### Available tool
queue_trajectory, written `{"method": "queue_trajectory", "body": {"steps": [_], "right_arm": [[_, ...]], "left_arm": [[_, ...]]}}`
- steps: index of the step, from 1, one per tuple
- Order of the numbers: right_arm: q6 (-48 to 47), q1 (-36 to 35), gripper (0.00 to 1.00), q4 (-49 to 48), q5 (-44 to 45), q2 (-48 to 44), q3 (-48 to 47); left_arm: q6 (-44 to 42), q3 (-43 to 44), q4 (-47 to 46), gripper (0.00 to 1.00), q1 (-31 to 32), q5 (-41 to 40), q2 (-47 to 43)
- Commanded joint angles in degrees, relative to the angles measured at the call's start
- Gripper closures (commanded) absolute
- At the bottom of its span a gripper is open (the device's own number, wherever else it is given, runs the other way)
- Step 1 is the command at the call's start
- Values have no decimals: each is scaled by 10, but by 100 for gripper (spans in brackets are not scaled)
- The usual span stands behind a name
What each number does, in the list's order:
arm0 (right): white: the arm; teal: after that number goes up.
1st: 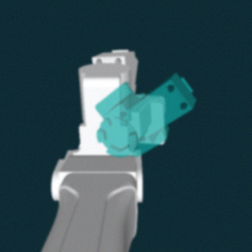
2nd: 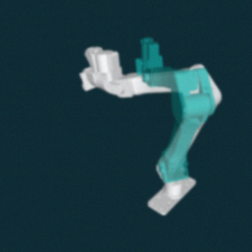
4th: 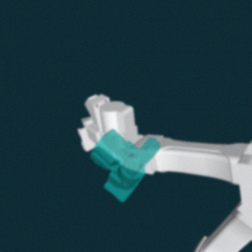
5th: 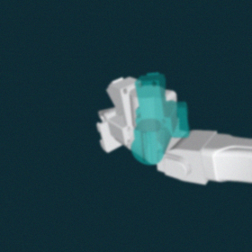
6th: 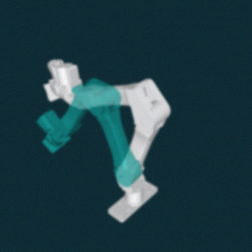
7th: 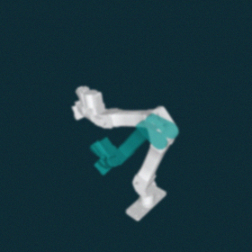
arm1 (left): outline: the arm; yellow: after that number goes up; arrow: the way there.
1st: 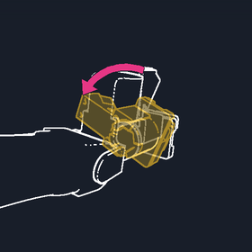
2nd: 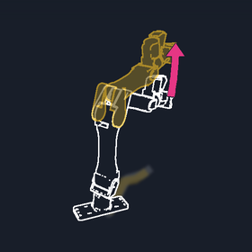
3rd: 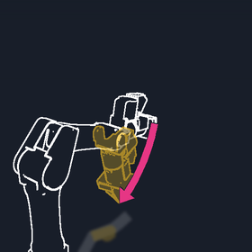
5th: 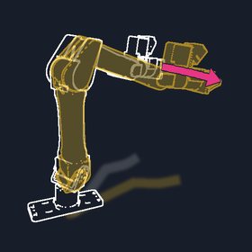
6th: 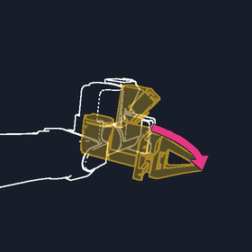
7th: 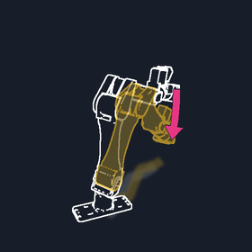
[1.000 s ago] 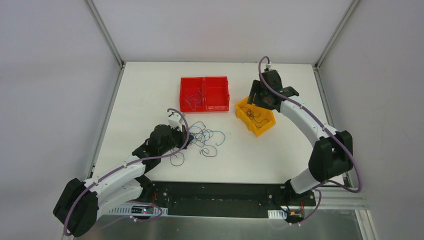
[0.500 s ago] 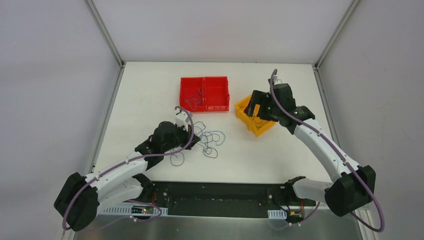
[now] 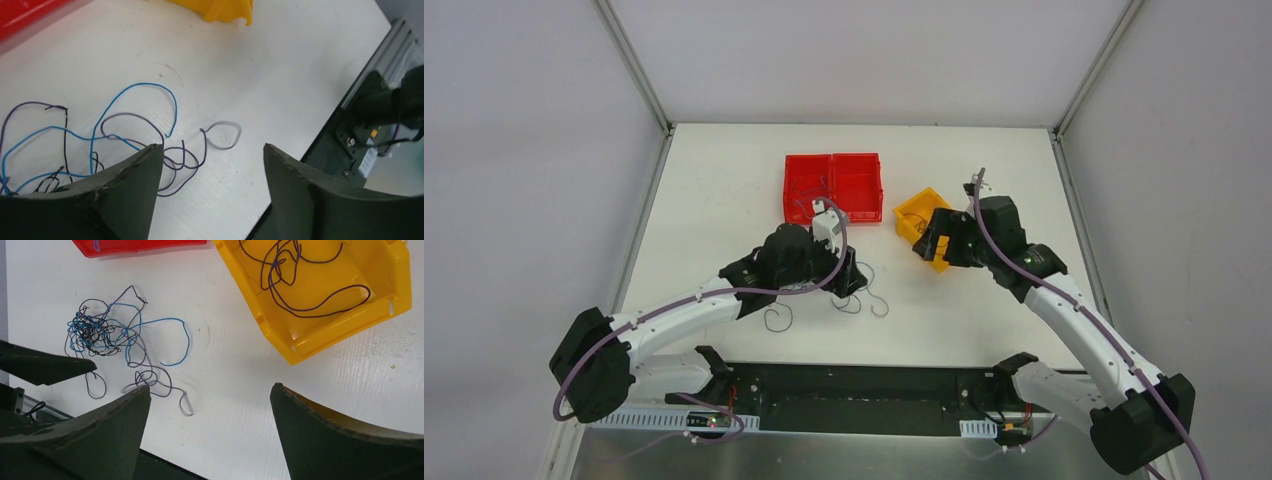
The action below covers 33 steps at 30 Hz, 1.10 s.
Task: Untangle the cables
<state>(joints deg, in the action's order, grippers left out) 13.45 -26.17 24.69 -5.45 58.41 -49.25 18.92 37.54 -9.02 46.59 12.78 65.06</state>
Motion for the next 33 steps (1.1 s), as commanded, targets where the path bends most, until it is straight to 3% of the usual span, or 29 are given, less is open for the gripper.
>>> {"method": "queue_trajectory", "body": {"steps": [1,3,9,15,21,29,33], "right_arm": [[-1,-1,6,-7,-7,-16,12],[3,-2,6,-11,-19,-13,13],[4,-40,7,-21,-70,44,-10],[11,-158,7,-35,-12,144,-62],[19,-228,9,-57,42,236,-92],[53,-267,22,-108,132,320,-96],[68,-283,37,-111,160,358,-115]], "left_arm": [[26,24,44,8,3,-62,-13],[37,19,66,1,-1,-100,-36],[87,54,238,1,-39,-262,-63],[145,28,283,1,-144,-187,-80],[155,16,297,1,-169,-166,-56],[161,29,260,1,-178,-152,19],[152,43,247,1,-178,-177,66]]}}
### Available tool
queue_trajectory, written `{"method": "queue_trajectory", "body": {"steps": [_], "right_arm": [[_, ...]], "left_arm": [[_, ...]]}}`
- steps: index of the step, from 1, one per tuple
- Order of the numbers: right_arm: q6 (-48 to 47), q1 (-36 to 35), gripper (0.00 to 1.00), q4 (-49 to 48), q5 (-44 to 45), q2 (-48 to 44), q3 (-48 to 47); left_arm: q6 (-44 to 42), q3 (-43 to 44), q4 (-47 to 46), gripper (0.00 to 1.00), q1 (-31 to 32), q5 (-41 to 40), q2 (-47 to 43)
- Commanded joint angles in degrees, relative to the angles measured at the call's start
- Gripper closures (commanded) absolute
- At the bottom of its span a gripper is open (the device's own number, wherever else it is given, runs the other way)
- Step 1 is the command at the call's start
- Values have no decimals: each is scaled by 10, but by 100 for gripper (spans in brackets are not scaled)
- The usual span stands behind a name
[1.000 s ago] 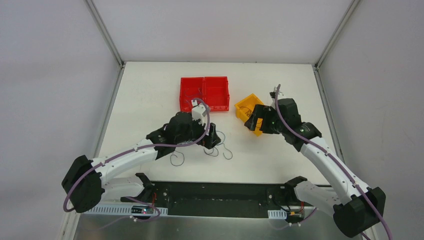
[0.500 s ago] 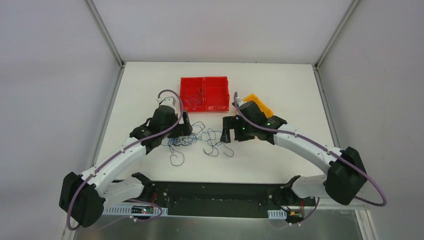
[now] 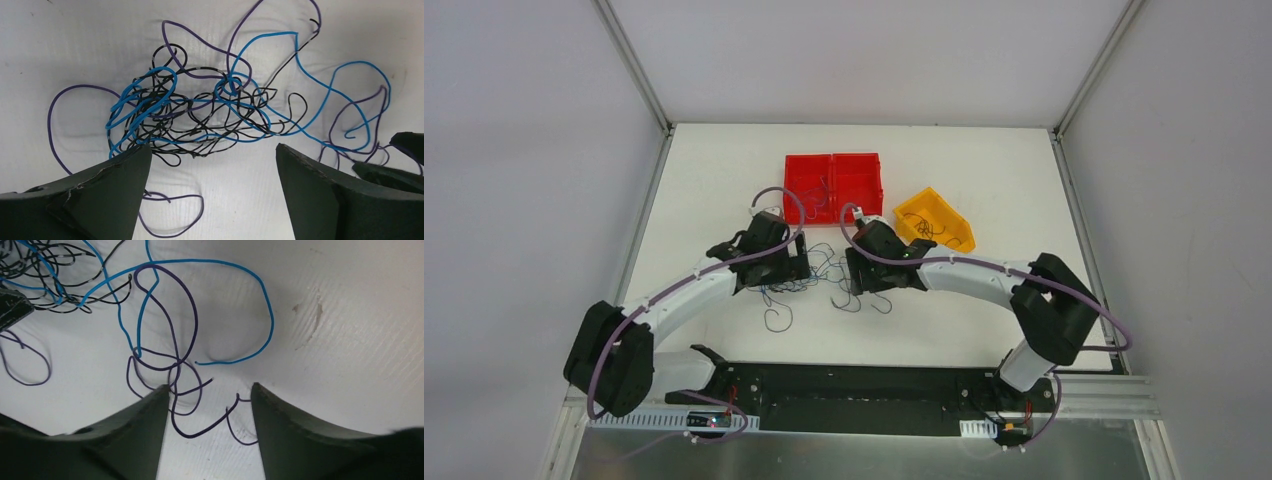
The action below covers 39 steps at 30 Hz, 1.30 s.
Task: Untangle the cables
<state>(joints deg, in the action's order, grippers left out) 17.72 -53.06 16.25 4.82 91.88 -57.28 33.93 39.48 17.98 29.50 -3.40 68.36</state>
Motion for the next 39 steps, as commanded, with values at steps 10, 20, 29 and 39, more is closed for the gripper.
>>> {"method": "queue_trajectory", "body": {"steps": [10,20,29,39], "right_arm": [[39,-19,100,15,112,-36,-9],[73,67,100,89,141,-243,100],[20,161,100,167,104,-373,108],[20,162,100,157,-8,-323,91]], "left_arm": [[12,12,-80,100,-10,-112,84],[50,-47,-80,100,-47,-174,-15],[29,-65,-92,100,-49,-130,-46],[-49,-56,-170,12,-48,116,-58]]}}
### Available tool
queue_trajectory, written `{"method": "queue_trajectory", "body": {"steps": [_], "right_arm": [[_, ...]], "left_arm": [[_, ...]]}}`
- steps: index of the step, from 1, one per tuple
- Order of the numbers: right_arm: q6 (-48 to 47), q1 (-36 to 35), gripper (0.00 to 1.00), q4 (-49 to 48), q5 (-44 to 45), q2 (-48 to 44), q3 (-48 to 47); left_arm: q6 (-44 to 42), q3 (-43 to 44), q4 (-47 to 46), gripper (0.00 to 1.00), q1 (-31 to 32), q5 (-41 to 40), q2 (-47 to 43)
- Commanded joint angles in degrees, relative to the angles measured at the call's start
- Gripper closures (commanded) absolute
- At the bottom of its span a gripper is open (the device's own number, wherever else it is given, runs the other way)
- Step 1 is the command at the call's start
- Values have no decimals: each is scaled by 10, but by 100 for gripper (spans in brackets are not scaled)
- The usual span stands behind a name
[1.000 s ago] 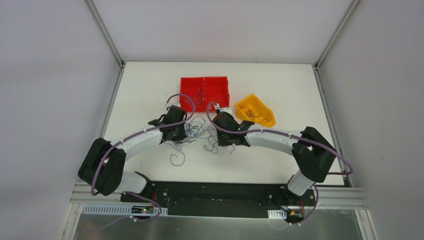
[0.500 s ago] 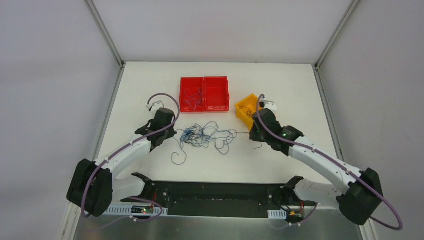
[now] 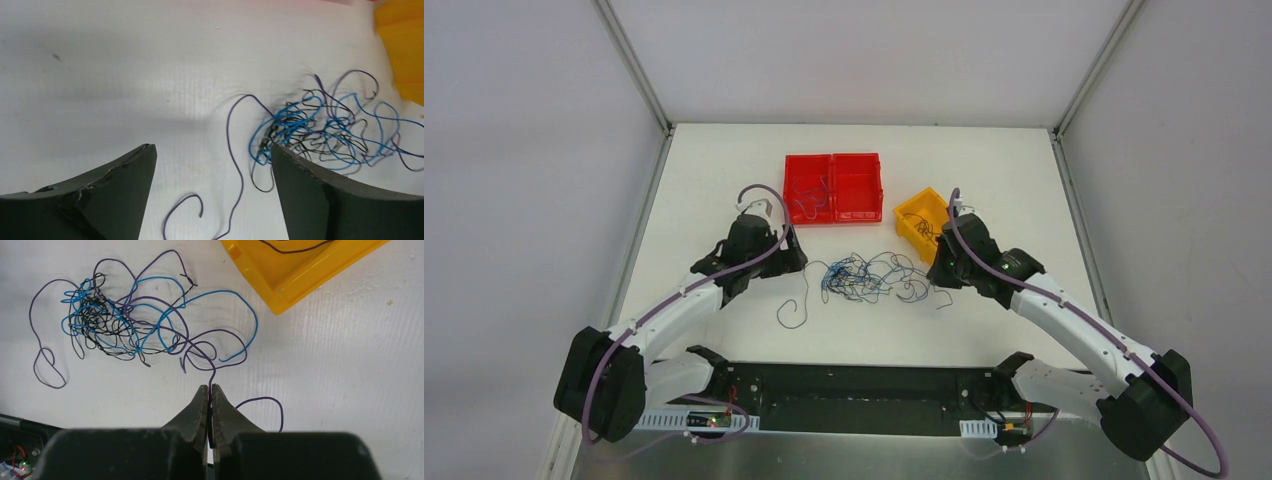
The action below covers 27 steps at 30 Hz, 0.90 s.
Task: Untangle the cables
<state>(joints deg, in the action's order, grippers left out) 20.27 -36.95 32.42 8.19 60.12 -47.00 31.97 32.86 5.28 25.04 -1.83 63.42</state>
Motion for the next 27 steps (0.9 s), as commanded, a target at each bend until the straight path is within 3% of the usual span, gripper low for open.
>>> {"method": "queue_trajectory", "body": {"steps": [1,3,9,19,27], "right_arm": [[-5,1,100,-10,-45,-6,-8],[-7,1,100,-12,-49,-4,-8],[-14,1,100,-11,-62,9,-18],[-9,1,100,-19,-64,-2,-5],[-13,1,100,-23,-64,5,-5]], "left_arm": [[-30,14,-46,10,-3,117,-1],[-31,29,-50,4,3,143,25],[-38,90,-47,2,54,147,127],[-41,188,-36,6,102,176,281],[-87,273,62,10,157,85,360]]}}
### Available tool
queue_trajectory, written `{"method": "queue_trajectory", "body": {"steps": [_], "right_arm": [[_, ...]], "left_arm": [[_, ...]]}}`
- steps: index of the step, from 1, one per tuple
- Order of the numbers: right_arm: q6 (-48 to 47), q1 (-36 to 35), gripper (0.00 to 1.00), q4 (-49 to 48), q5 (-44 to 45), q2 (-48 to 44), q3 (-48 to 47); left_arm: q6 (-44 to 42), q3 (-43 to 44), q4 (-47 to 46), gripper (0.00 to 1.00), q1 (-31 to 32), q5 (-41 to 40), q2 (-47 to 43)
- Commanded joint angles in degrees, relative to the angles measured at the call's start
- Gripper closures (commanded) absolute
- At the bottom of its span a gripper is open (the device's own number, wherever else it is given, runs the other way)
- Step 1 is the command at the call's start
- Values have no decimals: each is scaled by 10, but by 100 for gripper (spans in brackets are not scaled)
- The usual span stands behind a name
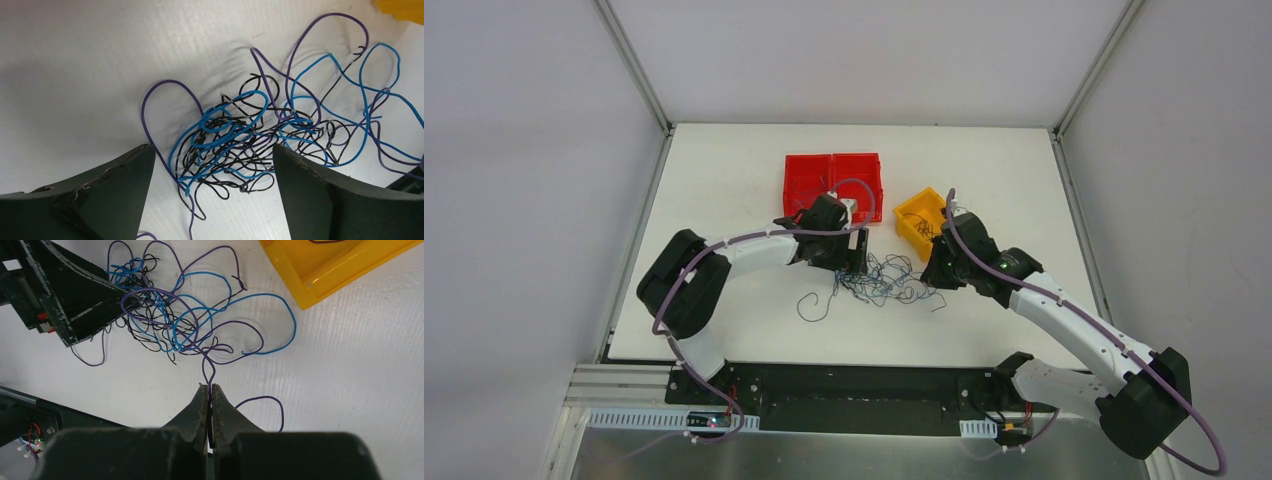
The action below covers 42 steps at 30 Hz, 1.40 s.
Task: Untangle the cables
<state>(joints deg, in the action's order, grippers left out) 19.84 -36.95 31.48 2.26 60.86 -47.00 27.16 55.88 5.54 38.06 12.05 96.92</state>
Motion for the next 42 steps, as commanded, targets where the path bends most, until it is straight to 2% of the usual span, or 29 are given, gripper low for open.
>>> {"method": "queue_trajectory", "body": {"steps": [1,2,4,6,10,11,18,24,31,35,40,42], "right_arm": [[-10,1,100,-14,-5,-2,-6],[-10,1,100,-13,-5,-1,-6],[-13,1,100,-13,-3,1,-6],[-13,1,100,-13,-2,0,-7],[-14,1,100,-10,4,-4,-7],[-14,1,100,-10,8,-7,-6],[-10,1,100,6,44,-31,8],[23,8,100,12,120,-44,30],[124,74,100,16,204,-61,49],[159,109,100,29,243,-91,55],[156,123,100,28,240,-121,65],[126,123,100,17,198,-123,66]], "left_arm": [[-45,48,65,12,34,-78,27],[-52,49,70,14,42,-99,29],[-66,52,79,26,56,-138,30],[-69,56,90,47,60,-164,36],[-68,53,105,95,59,-189,39],[-66,50,107,100,59,-196,37],[-37,-12,114,100,35,-260,-42],[45,-111,112,100,-43,-333,-187],[168,-201,112,100,-152,-359,-317],[231,-246,125,100,-190,-397,-383],[260,-266,135,100,-196,-427,-420],[255,-265,131,100,-196,-416,-419]]}}
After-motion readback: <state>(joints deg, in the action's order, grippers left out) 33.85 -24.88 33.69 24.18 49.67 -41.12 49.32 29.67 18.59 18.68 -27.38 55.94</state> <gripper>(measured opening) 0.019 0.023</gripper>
